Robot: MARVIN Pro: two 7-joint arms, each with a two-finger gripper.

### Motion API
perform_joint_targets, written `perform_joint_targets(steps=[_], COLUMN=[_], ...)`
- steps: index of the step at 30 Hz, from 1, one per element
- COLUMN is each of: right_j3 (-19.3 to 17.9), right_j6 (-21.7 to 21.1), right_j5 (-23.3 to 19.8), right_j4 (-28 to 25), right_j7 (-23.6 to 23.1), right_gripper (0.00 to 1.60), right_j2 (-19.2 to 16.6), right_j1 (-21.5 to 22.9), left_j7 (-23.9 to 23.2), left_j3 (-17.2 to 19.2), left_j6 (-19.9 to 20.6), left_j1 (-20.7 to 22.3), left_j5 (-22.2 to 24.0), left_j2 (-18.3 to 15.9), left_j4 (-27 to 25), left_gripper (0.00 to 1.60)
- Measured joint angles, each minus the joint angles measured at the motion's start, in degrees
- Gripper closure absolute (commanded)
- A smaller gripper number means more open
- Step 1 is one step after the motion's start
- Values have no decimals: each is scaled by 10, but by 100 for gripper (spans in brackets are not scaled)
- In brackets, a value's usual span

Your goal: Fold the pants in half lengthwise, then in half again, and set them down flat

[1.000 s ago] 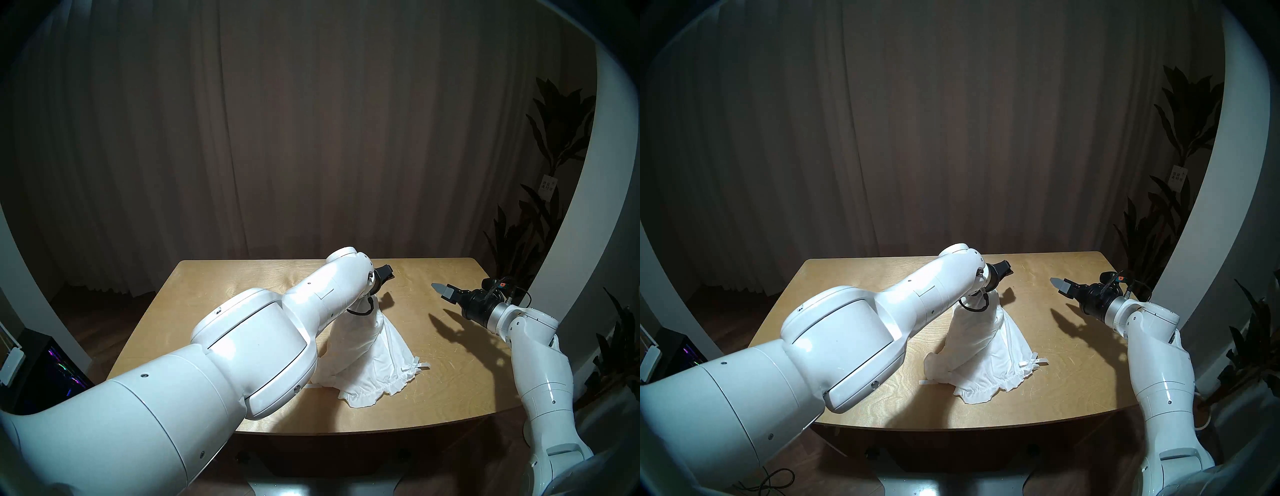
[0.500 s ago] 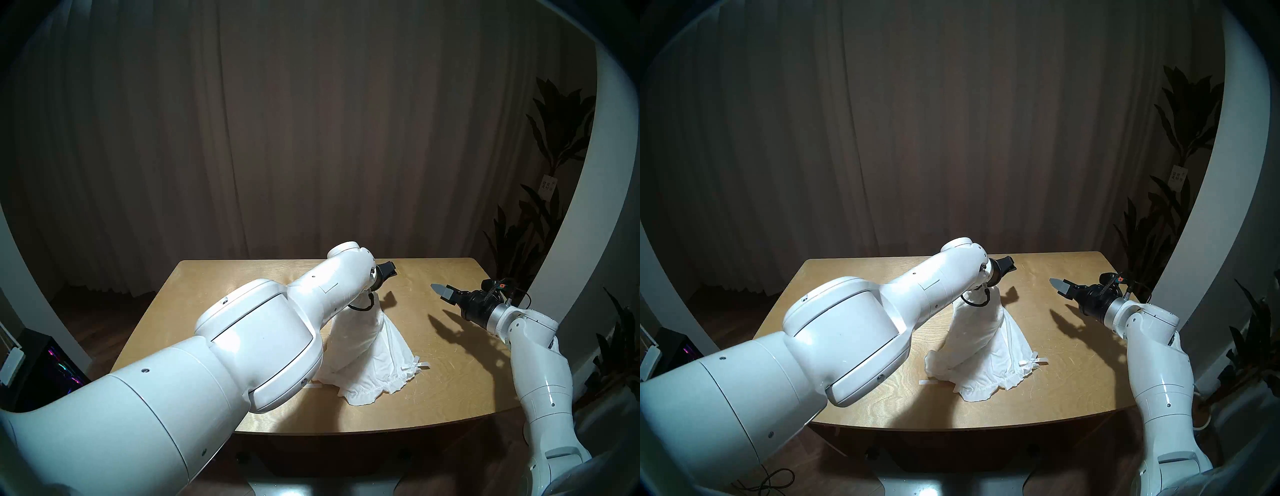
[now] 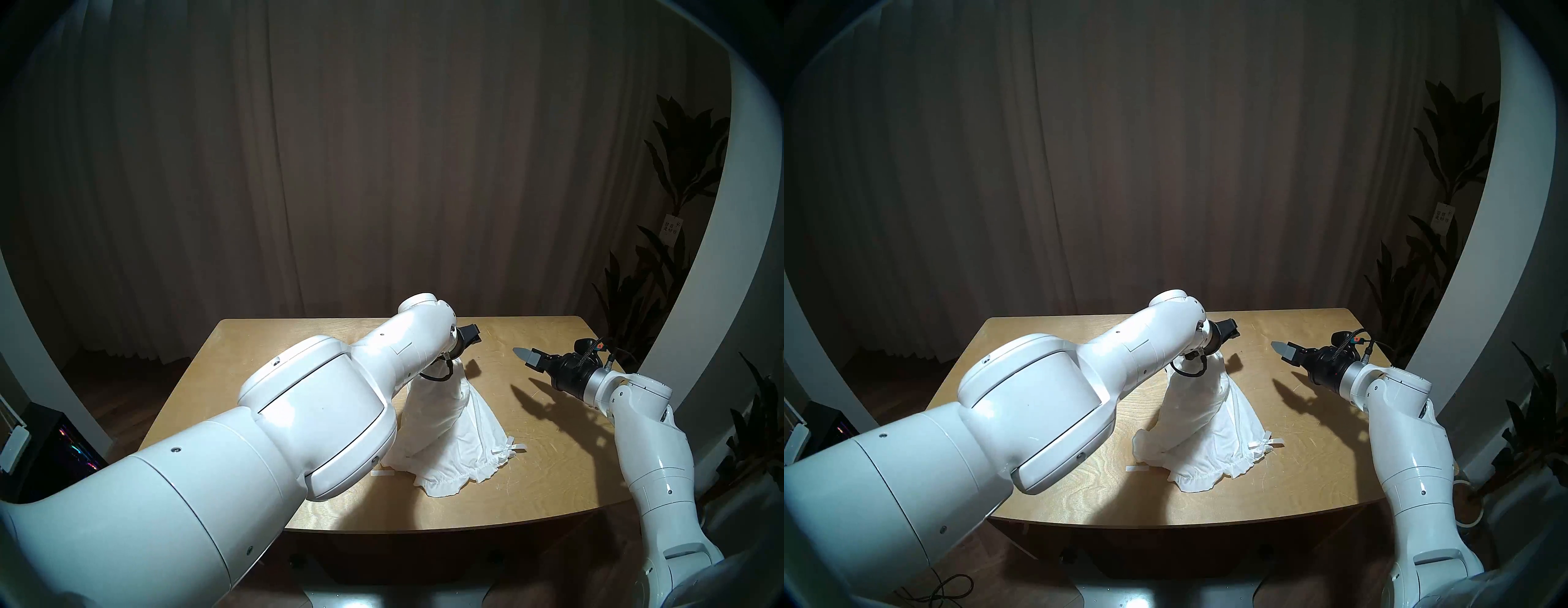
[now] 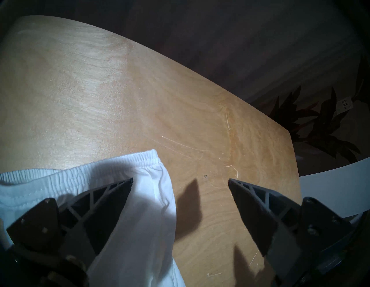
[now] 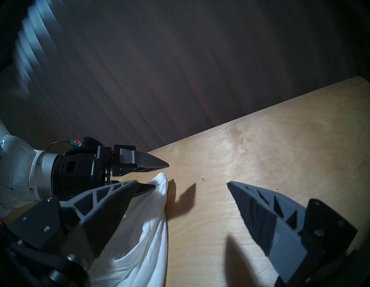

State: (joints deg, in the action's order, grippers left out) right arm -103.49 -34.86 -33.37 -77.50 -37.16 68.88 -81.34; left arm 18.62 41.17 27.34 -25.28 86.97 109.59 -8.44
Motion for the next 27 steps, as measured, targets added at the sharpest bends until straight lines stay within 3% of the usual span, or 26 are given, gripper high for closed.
perform_joint_targets(steps=[12, 27], right_j3=[23, 56], right_j6=[-5, -10], right_j5=[3, 7], right_j4=[-16, -16], right_j7=[-2, -1], right_gripper=[0, 0], right_j2=[-5, -4], right_j1=[17, 33], left_j7=[47, 79], left_j3=[19, 36], left_j6=[50, 77], left_j1=[15, 27], left_j5=[19, 36], left_j2=[-12, -68], left_j4=[0, 25], left_gripper=[0, 0])
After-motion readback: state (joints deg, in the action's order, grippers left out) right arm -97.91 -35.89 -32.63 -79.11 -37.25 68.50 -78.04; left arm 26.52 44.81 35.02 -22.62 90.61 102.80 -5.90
